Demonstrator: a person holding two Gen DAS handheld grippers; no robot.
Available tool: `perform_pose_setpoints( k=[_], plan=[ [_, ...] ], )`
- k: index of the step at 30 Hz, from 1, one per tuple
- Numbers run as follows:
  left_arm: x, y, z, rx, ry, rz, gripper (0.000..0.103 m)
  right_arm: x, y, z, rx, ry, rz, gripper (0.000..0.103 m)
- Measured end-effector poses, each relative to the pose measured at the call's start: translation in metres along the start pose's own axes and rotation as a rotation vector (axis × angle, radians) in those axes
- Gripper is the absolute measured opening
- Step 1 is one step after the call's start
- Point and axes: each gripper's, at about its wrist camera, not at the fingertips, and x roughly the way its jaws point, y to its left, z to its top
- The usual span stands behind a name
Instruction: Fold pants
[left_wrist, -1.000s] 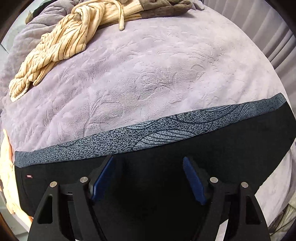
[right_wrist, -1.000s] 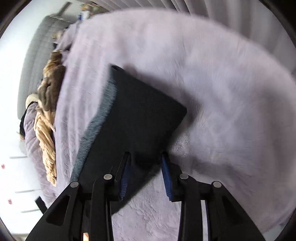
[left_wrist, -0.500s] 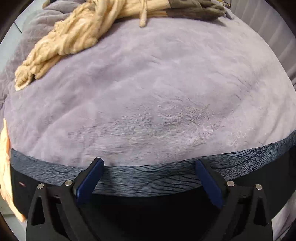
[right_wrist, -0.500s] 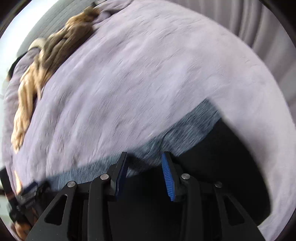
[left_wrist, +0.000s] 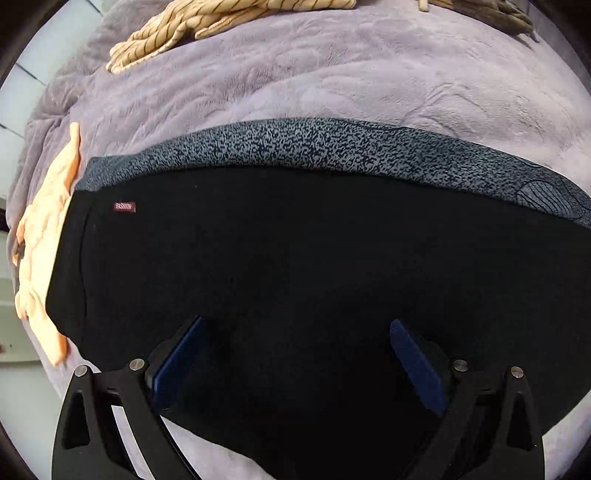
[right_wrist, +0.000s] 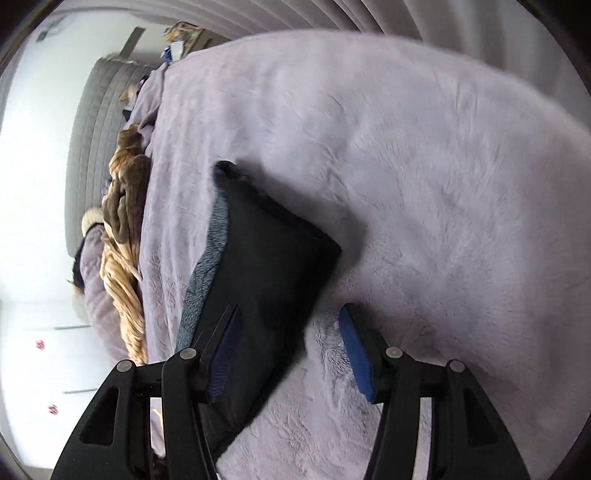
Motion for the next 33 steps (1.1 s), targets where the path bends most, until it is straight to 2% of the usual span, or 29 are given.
perform_pose_setpoints(
  k=[2,4,6,7,9,11,12,13,14,16,18,20,23,26,28,30,33],
  plan=[
    [0.000,-0.009,0.005,0.024,-0.010,0.027,0.100,0.005,-0.009,0.000,0.036,0.001,0.013,0.057],
    [-0.003,-0.016,0.008,0.055,-0.022,0.044,0.100,0.000,-0.010,0.004,0.068,0.018,0.032,0.025],
    [-0.001,-0.018,0.012,0.071,-0.029,0.045,0.100,-0.014,0.002,0.007,0.039,0.013,0.103,0.015],
    [0.001,-0.019,0.013,0.071,-0.032,0.041,0.102,-0.023,0.013,0.007,0.010,0.007,0.137,0.014],
    [0.008,-0.020,0.016,0.062,-0.034,0.042,0.103,-0.028,0.026,0.006,-0.040,-0.006,0.115,0.014],
    [0.016,-0.017,0.023,0.049,-0.030,0.033,0.103,-0.018,0.030,0.010,-0.097,-0.005,-0.004,0.014],
    [0.016,-0.017,0.025,0.054,-0.028,0.035,0.103,-0.003,0.027,0.013,-0.122,0.019,-0.104,0.014],
    [0.014,-0.018,0.025,0.069,-0.027,0.036,0.103,0.008,0.024,0.013,-0.129,0.039,-0.154,0.017],
    [0.010,-0.017,0.026,0.083,-0.031,0.033,0.103,0.016,0.019,0.013,-0.106,0.047,-0.164,0.018],
    [0.002,-0.014,0.027,0.110,-0.043,0.034,0.103,0.008,0.021,0.007,-0.076,0.007,-0.140,0.023],
    [-0.006,-0.003,0.026,0.116,-0.056,0.032,0.103,-0.006,0.034,-0.009,-0.117,-0.002,-0.150,0.031],
    [-0.011,0.017,0.022,0.090,-0.076,0.030,0.103,-0.017,0.047,-0.031,-0.162,0.015,-0.109,0.035],
    [-0.006,0.051,0.021,0.035,-0.075,0.058,0.103,-0.006,0.072,-0.075,-0.220,0.139,-0.003,0.036],
    [0.019,0.075,0.018,0.032,-0.026,0.098,0.103,0.041,0.100,-0.145,-0.257,0.349,0.114,0.037],
    [0.026,0.082,0.010,0.040,-0.054,0.028,0.103,0.087,0.121,-0.195,-0.265,0.494,0.187,0.037],
    [0.029,0.082,0.008,0.065,-0.066,0.007,0.103,0.137,0.140,-0.245,-0.241,0.617,0.230,0.037],
    [0.036,0.091,0.011,0.089,-0.060,-0.016,0.103,0.184,0.151,-0.291,-0.208,0.703,0.212,0.037]
  ],
)
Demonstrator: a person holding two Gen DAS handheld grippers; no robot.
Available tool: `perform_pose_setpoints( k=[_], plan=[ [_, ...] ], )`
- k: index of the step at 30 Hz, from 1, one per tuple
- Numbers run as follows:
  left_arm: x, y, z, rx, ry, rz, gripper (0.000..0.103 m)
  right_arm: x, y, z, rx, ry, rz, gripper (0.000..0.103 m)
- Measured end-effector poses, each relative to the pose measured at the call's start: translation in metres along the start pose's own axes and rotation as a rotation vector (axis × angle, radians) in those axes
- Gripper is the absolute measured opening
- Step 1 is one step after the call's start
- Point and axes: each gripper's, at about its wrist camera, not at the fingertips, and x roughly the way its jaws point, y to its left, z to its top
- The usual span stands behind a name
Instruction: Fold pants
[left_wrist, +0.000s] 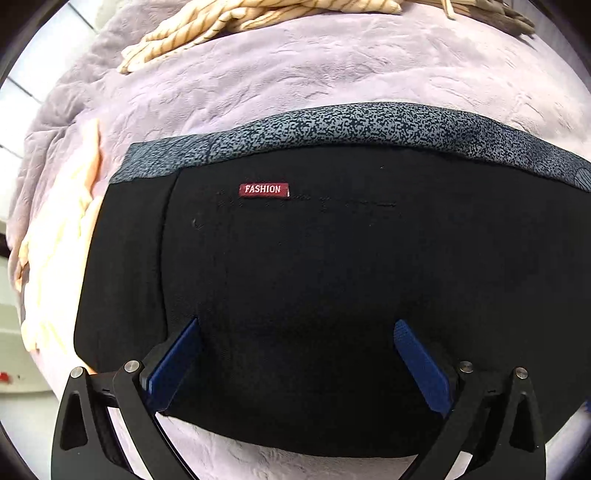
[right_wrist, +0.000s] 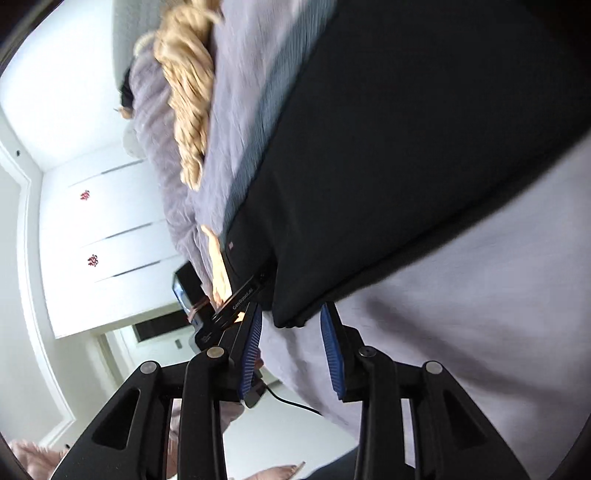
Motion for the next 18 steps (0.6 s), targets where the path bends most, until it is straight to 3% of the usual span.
perform_pose_setpoints(
  k=[4,14,16,18],
  plan=[
    [0.008,0.012,0.001,0.008,-0.022,-0.055,0.103,0.032,0.002,-0.004,0.048,-0.005,-0.012,0.037],
    [0.015,0.033,-0.016,0.025,-0.038,-0.076,0.103,0.022,0.008,-0.003,0.071,-0.049,-0.128,0.036],
    [0.004,0.032,-0.020,0.028,-0.036,-0.079,0.103,0.023,0.021,0.005,0.042,-0.097,-0.184,0.013],
    [-0.010,0.023,-0.033,0.036,-0.043,-0.082,0.103,0.023,0.036,0.002,-0.028,-0.093,-0.277,0.012]
  ],
)
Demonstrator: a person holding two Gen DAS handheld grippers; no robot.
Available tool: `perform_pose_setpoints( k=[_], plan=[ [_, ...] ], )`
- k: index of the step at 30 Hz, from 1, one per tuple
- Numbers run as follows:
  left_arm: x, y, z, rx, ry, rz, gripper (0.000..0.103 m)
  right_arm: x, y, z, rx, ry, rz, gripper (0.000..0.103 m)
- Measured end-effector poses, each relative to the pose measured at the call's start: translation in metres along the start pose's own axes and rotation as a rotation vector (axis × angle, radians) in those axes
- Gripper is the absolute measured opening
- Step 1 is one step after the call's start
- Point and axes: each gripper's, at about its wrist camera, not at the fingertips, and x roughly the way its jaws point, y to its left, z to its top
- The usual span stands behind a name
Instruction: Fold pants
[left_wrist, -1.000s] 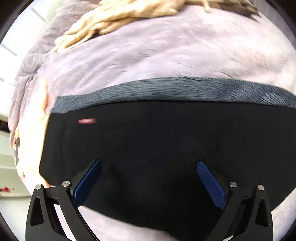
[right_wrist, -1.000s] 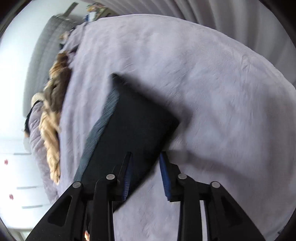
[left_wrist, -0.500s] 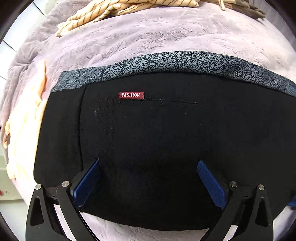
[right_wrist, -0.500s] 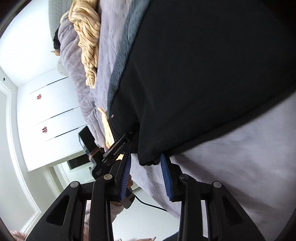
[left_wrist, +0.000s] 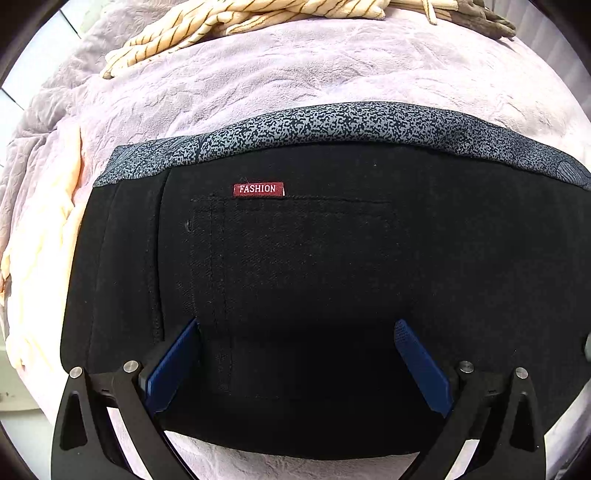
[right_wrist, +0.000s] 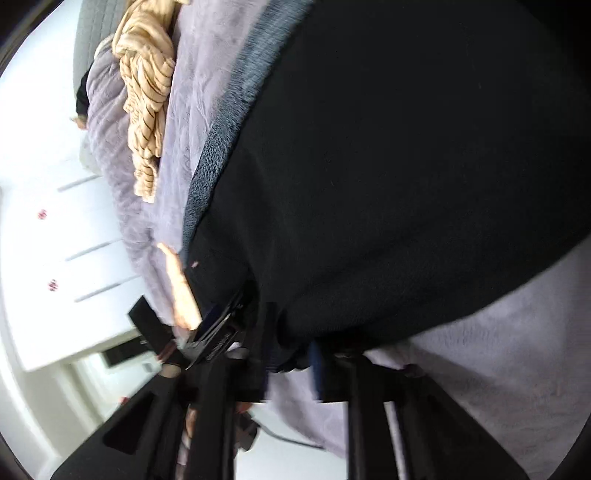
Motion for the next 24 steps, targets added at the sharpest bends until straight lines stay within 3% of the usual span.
perform_pose_setpoints(
  k=[4,8,9,11,14,16,18,19,21,24],
  plan=[
    [-0.003,-0.003,-0.002,0.015,0.009,0.003,0.103,0.010,-0.003,-0.016,-0.090,0.021,-0.163,0.008],
    [-0.021,-0.005,0.000,0.009,0.060,0.028,0.103,-0.006,-0.013,-0.017,-0.054,0.041,-0.083,0.009],
    [-0.030,-0.007,-0.001,0.002,0.055,0.016,0.103,-0.015,-0.008,-0.019,-0.090,0.046,-0.100,0.015],
    [-0.048,-0.017,-0.004,-0.004,0.024,-0.040,0.103,-0.037,0.005,-0.020,-0.187,0.025,-0.186,0.015],
    [-0.063,-0.049,-0.009,0.033,-0.005,-0.097,0.103,-0.066,0.024,-0.012,-0.300,-0.077,-0.277,0.015],
    [-0.058,-0.073,-0.016,0.075,0.012,-0.100,0.103,-0.075,0.035,-0.003,-0.351,-0.137,-0.331,0.021],
    [-0.040,-0.090,-0.029,0.111,0.064,-0.064,0.103,-0.070,0.036,0.006,-0.379,-0.148,-0.402,0.046],
    [-0.036,-0.091,-0.033,0.094,0.058,-0.055,0.103,-0.062,0.030,0.009,-0.388,-0.134,-0.444,0.054],
    [-0.036,-0.083,-0.037,0.042,0.058,-0.077,0.103,-0.045,0.009,0.014,-0.351,-0.050,-0.506,0.053],
    [-0.042,-0.074,-0.038,0.038,0.070,-0.086,0.103,-0.052,0.001,0.009,-0.320,-0.035,-0.472,0.053]
  ],
)
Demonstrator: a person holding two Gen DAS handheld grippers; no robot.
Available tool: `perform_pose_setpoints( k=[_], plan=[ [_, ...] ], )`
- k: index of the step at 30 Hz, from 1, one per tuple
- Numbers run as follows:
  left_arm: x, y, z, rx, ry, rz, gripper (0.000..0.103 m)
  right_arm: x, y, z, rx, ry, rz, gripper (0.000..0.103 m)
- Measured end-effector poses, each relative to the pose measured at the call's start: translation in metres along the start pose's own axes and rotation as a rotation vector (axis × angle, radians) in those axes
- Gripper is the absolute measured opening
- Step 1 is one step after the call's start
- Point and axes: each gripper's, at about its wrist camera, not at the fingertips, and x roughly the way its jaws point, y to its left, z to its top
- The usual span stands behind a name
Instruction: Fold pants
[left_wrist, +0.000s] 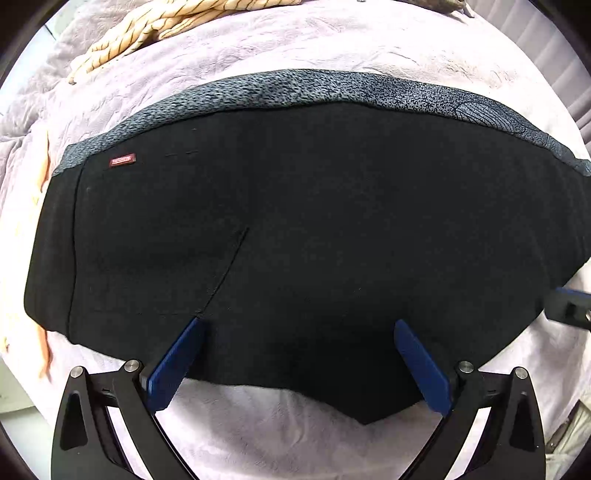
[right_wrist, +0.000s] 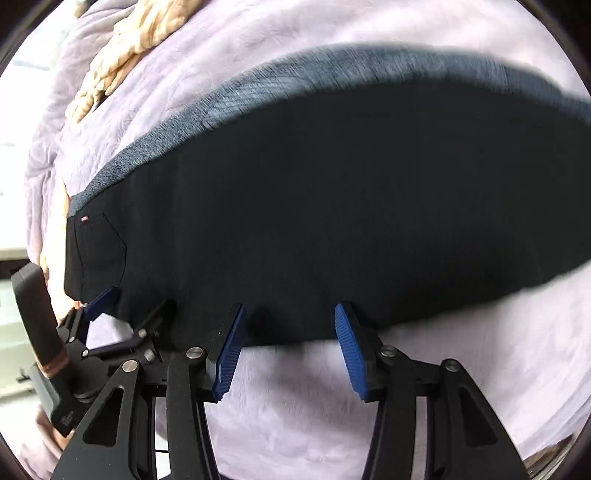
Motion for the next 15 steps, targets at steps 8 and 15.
perform_pose_setpoints(
  k=[8,15],
  plan=[
    [-0.027,0.011,0.001,-0.020,0.023,0.002,0.103,-0.033,-0.046,-0.032,0.156,0.003,0.085,0.054],
    [-0.048,-0.022,0.007,0.035,0.018,-0.028,0.103,-0.039,-0.073,-0.031,0.235,-0.010,0.133,0.054]
  ],
)
